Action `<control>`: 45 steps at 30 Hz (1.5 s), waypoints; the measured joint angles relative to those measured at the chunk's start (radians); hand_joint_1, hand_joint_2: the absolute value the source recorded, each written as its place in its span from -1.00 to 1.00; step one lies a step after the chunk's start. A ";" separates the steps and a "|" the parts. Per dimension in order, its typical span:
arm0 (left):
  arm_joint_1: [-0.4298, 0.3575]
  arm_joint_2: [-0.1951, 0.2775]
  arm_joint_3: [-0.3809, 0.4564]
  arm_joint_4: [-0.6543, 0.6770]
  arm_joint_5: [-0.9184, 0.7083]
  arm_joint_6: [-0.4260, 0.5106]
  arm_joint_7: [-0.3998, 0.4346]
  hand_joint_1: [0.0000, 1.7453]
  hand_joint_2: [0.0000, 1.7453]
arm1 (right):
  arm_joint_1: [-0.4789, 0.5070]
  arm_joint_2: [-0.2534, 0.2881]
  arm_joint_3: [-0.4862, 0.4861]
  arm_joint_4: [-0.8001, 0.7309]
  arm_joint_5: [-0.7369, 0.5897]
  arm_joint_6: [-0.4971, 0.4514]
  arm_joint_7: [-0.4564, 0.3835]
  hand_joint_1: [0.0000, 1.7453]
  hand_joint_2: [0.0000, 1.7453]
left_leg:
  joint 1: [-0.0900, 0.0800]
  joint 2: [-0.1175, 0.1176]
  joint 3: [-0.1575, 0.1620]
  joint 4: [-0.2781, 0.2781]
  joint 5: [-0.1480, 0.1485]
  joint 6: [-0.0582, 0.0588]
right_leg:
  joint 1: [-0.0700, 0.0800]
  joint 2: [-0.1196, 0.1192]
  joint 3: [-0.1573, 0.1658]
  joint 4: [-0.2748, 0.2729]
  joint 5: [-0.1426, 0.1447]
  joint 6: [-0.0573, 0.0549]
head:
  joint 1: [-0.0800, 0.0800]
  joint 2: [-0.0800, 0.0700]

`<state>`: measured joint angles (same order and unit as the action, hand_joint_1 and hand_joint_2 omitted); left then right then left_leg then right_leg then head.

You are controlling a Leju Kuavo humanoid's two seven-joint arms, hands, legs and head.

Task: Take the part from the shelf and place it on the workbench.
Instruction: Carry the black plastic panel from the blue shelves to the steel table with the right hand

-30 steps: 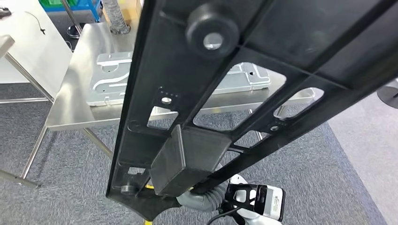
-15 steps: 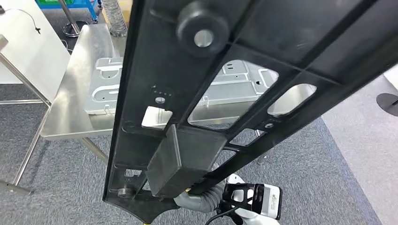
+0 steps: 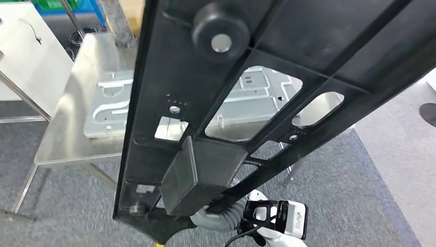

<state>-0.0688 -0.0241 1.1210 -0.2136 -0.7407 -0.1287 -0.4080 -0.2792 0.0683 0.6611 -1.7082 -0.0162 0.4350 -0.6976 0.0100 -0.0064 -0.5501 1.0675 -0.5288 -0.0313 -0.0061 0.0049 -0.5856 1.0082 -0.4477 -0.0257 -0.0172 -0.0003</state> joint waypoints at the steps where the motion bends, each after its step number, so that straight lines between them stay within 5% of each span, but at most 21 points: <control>1: 0.000 0.000 0.000 0.000 -0.001 0.000 0.000 -1.00 -1.00 | 0.000 0.001 0.000 0.000 0.001 -0.001 0.000 1.00 1.00 | 0.001 0.001 -0.034 0.065 -0.025 -0.004 | 0.000 -0.001 0.008 -0.002 -0.005 -0.004 | 0.000 0.000; 3: 0.003 0.000 0.000 0.000 -0.003 0.000 0.000 -1.00 -1.00 | 0.001 0.002 0.000 0.001 0.002 -0.003 0.000 1.00 1.00 | 0.003 0.001 -0.119 0.199 -0.060 -0.009 | 0.001 -0.002 0.021 -0.002 -0.017 -0.007 | 0.000 0.000; 5: 0.007 0.000 0.000 0.000 -0.004 0.001 0.003 -1.00 -1.00 | 0.002 0.002 0.000 0.001 0.004 -0.006 0.000 1.00 1.00 | 0.003 0.001 -0.156 0.217 -0.024 -0.008 | 0.002 0.001 0.037 -0.002 -0.030 -0.006 | 0.000 0.000; 7: 0.008 0.001 0.000 0.000 -0.006 0.002 0.006 -1.00 -1.00 | 0.002 0.002 0.000 0.001 0.005 -0.010 0.000 1.00 1.00 | 0.002 0.001 -0.122 0.094 0.072 -0.001 | 0.002 0.002 0.059 -0.002 -0.046 -0.003 | 0.000 0.000; 9: 0.008 0.001 0.000 0.000 -0.009 0.002 0.009 -1.00 -1.00 | 0.001 0.001 0.000 0.001 0.006 -0.015 0.000 1.00 1.00 | -0.003 0.001 -0.077 -0.021 0.124 0.010 | 0.005 0.003 0.071 -0.001 -0.061 0.006 | 0.000 0.000; 14: 0.008 0.002 0.000 0.000 -0.016 -0.001 0.015 -1.00 -1.00 | 0.000 -0.004 0.000 0.001 0.012 -0.028 0.000 1.00 1.00 | -0.003 0.001 -0.053 -0.065 0.109 0.037 | 0.007 0.003 0.070 0.012 -0.084 0.032 | 0.000 0.000; 16: 0.006 0.002 0.000 0.000 -0.018 -0.003 0.015 -1.00 -1.00 | 0.000 -0.006 0.000 0.000 0.016 -0.034 0.000 1.00 1.00 | 0.000 0.001 -0.042 -0.072 0.105 0.046 | 0.005 0.001 0.023 0.106 -0.127 0.040 | 0.000 0.000; 18: 0.005 0.002 0.000 0.000 -0.022 -0.005 0.014 -1.00 -1.00 | 0.002 -0.011 0.000 0.000 0.019 -0.047 0.000 1.00 1.00 | -0.001 0.002 -0.034 -0.072 0.096 0.051 | 0.003 0.001 -0.066 0.247 -0.170 0.043 | 0.000 0.000; 20: 0.006 0.002 0.000 0.000 -0.027 -0.008 0.014 -1.00 -1.00 | 0.004 -0.018 -0.001 0.001 0.024 -0.068 0.000 1.00 1.00 | -0.001 0.001 -0.020 -0.072 0.084 0.051 | 0.001 0.000 -0.116 0.291 -0.146 0.045 | 0.000 0.000; 22: 0.006 0.001 0.000 0.000 -0.032 -0.014 0.013 -1.00 -1.00 | 0.004 -0.026 -0.004 0.000 0.031 -0.091 0.000 1.00 1.00 | -0.001 0.000 0.001 -0.071 0.069 0.048 | 0.000 0.000 -0.087 0.182 -0.050 0.041 | 0.000 0.000; 24: 0.004 -0.001 0.000 0.000 -0.036 -0.018 0.012 -1.00 -1.00 | 0.001 -0.037 -0.012 -0.005 0.039 -0.114 0.000 1.00 1.00 | -0.004 -0.001 0.014 -0.069 0.055 0.040 | 0.004 -0.001 -0.043 0.059 0.013 0.032 | 0.000 0.000; 28: 0.001 -0.002 0.000 0.000 -0.036 -0.020 0.008 -1.00 -1.00 | -0.008 -0.065 -0.038 -0.030 0.060 -0.183 0.000 1.00 1.00 | -0.004 0.000 0.019 -0.067 0.038 0.020 | 0.008 0.004 -0.024 0.008 0.012 0.014 | 0.000 0.000; 30: -0.002 -0.004 0.000 0.000 -0.034 -0.021 0.005 -1.00 -1.00 | -0.026 -0.082 -0.061 -0.042 0.066 -0.216 0.000 1.00 1.00 | -0.003 0.001 0.005 -0.024 0.013 0.010 | 0.002 0.002 -0.008 -0.002 0.009 0.005 | 0.000 0.000; 34: -0.001 -0.007 0.004 0.000 -0.027 -0.019 -0.004 -1.00 -1.00 | -0.055 -0.120 -0.142 -0.049 0.085 -0.256 0.000 1.00 1.00 | 0.004 0.001 -0.132 0.214 -0.064 -0.005 | 0.000 0.000 0.013 -0.006 -0.006 -0.003 | 0.000 0.000; 36: 0.001 -0.008 0.009 0.000 -0.020 -0.018 -0.006 -1.00 -1.00 | -0.059 -0.137 -0.199 -0.043 0.103 -0.272 0.000 1.00 1.00 | 0.005 0.002 -0.147 0.196 -0.015 -0.005 | 0.000 0.001 0.025 -0.005 -0.015 0.000 | 0.000 0.000; 39: 0.002 -0.009 0.021 0.000 -0.010 -0.015 -0.007 -1.00 -1.00 | -0.070 -0.161 -0.311 0.001 0.158 -0.326 0.002 1.00 1.00 | 0.003 0.001 -0.077 0.002 0.100 0.007 | 0.002 0.002 0.043 -0.003 -0.032 0.012 | 0.000 0.000; 41: 0.004 -0.010 0.030 0.000 -0.005 -0.010 -0.010 -1.00 -1.00 | -0.082 -0.177 -0.393 0.055 0.227 -0.381 0.023 1.00 1.00 | -0.001 -0.001 -0.059 -0.048 0.109 0.020 | 0.005 0.002 0.042 -0.003 -0.036 0.023 | 0.000 0.000; 45: 0.008 -0.013 0.043 0.000 -0.005 -0.004 -0.016 -1.00 -1.00 | -0.132 -0.212 -0.531 0.182 0.456 -0.501 0.142 1.00 1.00 | 0.000 -0.001 -0.053 -0.063 0.109 0.048 | 0.001 0.001 0.027 0.030 -0.062 0.046 | 0.000 0.000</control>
<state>-0.0613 -0.0373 1.1642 -0.2132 -0.7453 -0.1328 -0.4235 -0.4113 -0.1432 0.1303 -1.5264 0.4398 -0.0663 -0.5557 0.0105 -0.0075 -0.6035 1.0045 -0.4197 0.0162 -0.0047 0.0058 -0.5584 1.0380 -0.5093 0.0207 -0.0171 -0.0003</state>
